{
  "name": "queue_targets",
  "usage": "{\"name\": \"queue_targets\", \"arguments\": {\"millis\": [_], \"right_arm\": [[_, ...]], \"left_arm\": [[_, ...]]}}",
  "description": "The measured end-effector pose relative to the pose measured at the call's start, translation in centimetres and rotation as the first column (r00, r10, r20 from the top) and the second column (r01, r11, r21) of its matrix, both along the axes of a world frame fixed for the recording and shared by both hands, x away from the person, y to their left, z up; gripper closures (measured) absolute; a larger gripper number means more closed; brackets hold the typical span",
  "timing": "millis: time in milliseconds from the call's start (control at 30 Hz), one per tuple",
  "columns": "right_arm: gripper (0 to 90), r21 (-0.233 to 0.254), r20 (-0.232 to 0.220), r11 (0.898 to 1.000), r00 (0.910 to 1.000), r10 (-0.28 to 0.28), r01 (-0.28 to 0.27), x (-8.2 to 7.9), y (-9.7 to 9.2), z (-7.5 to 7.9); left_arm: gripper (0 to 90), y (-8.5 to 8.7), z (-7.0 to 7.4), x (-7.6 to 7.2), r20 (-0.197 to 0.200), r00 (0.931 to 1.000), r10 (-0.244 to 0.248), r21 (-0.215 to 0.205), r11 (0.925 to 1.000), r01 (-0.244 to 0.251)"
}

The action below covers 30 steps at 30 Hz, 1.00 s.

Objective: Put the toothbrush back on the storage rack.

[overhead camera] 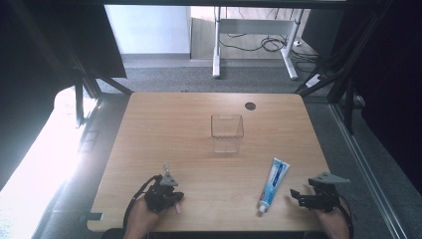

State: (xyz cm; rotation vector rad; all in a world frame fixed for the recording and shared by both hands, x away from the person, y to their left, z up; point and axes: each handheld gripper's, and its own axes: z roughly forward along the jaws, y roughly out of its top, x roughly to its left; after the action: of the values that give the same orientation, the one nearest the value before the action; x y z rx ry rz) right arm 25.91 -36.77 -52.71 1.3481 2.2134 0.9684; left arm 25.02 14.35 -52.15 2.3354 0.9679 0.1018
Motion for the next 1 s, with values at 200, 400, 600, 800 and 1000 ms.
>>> {"name": "queue_targets", "arguments": {"millis": [200,400,600,800,1000], "right_arm": [[13.7,-0.001,-0.004,1.000,1.0000,0.002,-0.002,0.0,0.1,0.0],[13.8,-0.002,-0.006,1.000,1.0000,0.001,-0.001,0.0,0.1,-0.1],[13.8,-0.003,-0.009,1.000,1.0000,0.003,-0.003,0.1,0.2,-0.1],[13.8,-0.005,-0.010,1.000,0.9999,0.005,-0.005,0.1,0.2,-0.2],[13.8,-0.005,-0.013,1.000,0.9999,0.004,-0.004,0.1,0.2,-0.2]], "left_arm": [[89.9,1.3,0.0,-0.3,-0.004,0.9998,0.020,0.021,0.9996,-0.020],[89.9,2.7,0.1,-0.2,0.002,0.9990,0.045,0.046,0.9979,-0.045],[89.9,4.2,0.3,0.0,0.001,0.9978,0.067,0.082,0.9944,-0.066],[89.9,5.7,0.6,0.4,0.002,0.9959,0.090,0.114,0.9894,-0.090],[89.8,6.3,1.4,0.5,0.004,0.9962,0.086,0.106,0.9906,-0.086]]}}
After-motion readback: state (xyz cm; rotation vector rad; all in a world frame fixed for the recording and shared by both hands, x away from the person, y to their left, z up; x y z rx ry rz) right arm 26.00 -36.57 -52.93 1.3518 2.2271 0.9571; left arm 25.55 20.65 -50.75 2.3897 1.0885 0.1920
